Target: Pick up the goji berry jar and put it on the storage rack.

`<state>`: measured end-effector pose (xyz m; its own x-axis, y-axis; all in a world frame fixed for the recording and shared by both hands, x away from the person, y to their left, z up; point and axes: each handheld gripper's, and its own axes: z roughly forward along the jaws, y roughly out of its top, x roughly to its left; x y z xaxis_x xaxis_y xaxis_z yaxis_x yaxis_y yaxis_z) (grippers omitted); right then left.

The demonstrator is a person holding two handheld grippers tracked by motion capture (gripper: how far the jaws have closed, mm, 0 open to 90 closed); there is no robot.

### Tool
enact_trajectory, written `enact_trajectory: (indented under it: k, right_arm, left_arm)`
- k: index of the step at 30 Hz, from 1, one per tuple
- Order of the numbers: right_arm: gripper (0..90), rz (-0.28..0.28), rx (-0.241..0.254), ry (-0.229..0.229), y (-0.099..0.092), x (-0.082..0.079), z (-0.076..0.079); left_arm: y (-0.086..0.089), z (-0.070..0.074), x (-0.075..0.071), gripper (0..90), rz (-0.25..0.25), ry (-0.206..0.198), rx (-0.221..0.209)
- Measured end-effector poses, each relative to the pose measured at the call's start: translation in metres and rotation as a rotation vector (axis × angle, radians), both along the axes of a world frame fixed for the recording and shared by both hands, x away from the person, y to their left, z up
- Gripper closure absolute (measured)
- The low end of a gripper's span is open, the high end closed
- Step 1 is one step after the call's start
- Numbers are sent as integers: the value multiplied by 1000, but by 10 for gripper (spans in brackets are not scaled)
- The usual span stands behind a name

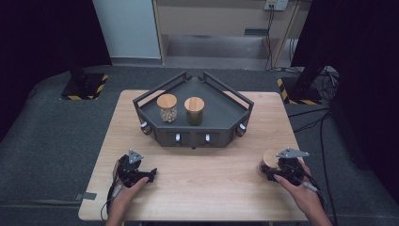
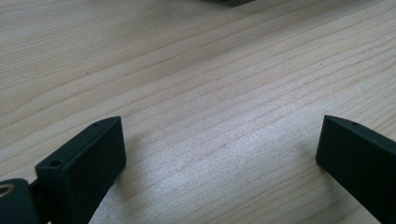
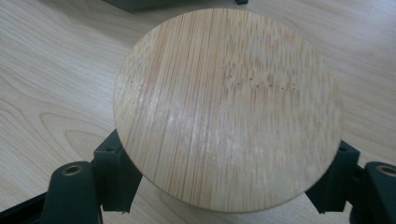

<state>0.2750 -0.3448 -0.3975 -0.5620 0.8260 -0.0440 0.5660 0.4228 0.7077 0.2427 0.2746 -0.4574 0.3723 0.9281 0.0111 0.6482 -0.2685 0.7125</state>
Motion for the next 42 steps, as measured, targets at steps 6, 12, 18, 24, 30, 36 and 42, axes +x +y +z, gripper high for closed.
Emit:
enact_trajectory:
  k: [6, 12, 18, 24, 30, 36, 42]
  right_arm:
    - [261, 9, -13, -6, 9, 1, 10]
    - [261, 28, -20, -17, 17, 3, 18]
    - [261, 49, -28, -30, 26, 5, 28]
    - [261, 69, -18, -41, 32, 8, 36]
    - [261, 85, -27, -42, 39, 10, 42]
    - [261, 102, -32, -47, 45, 13, 48]
    - [261, 122, -41, -55, 54, 18, 57]
  left_arm:
    - [0, 0, 0, 1, 0, 0, 0]
    - [0, 0, 0, 1, 0, 0, 0]
    - [0, 0, 0, 1, 0, 0, 0]
    - [0, 0, 0, 1, 0, 0, 0]
    - [0, 0, 0, 1, 0, 0, 0]
    - [0, 0, 0, 1, 0, 0, 0]
    - [0, 0, 0, 1, 0, 0, 0]
